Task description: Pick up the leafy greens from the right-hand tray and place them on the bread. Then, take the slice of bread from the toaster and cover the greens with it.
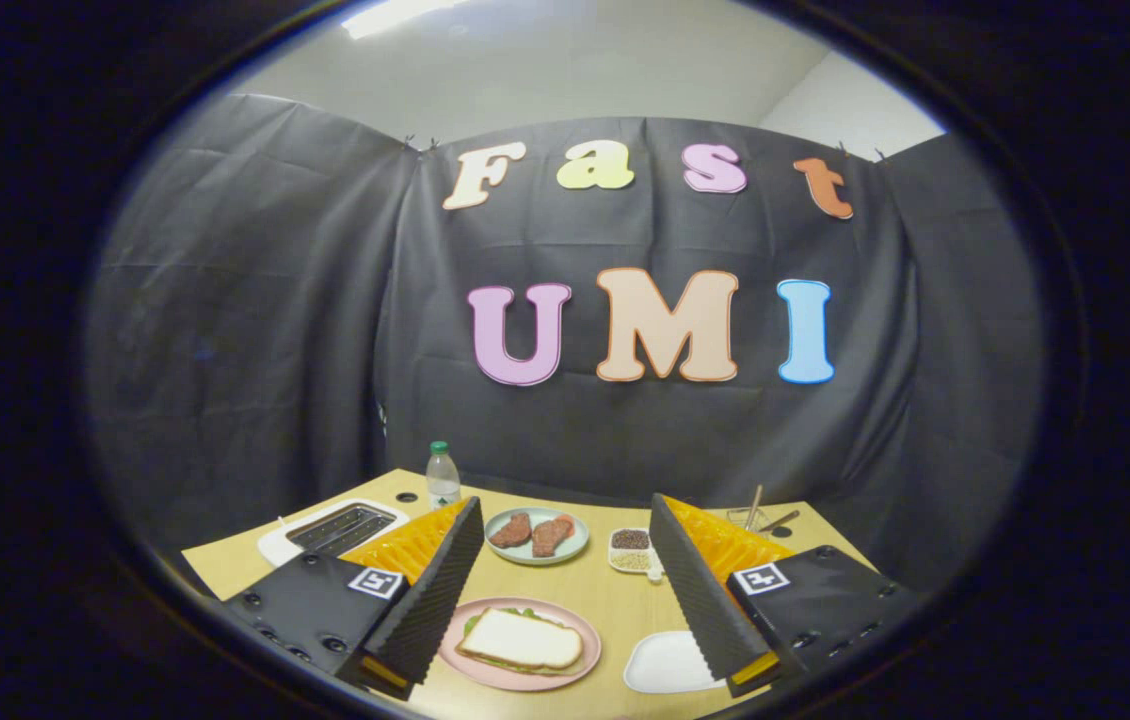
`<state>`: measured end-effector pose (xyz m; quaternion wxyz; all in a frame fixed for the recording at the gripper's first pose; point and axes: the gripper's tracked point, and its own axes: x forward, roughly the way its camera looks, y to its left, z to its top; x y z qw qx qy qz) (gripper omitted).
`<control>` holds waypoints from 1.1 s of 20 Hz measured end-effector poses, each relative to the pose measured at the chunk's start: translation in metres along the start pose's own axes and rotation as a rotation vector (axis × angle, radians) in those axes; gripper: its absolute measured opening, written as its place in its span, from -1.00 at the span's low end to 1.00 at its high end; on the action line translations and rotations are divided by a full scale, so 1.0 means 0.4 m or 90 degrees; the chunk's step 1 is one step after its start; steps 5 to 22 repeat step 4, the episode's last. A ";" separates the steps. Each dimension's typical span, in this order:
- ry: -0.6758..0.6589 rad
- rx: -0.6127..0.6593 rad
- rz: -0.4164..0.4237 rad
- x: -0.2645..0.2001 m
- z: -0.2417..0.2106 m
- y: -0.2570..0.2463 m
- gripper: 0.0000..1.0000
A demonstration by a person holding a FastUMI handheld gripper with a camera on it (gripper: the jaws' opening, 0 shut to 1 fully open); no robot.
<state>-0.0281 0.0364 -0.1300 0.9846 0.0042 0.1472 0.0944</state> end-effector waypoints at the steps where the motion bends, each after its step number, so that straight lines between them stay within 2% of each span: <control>1: -0.003 0.000 -0.002 0.000 0.002 -0.002 1.00; 22: -0.006 0.001 -0.011 -0.008 0.010 -0.012 1.00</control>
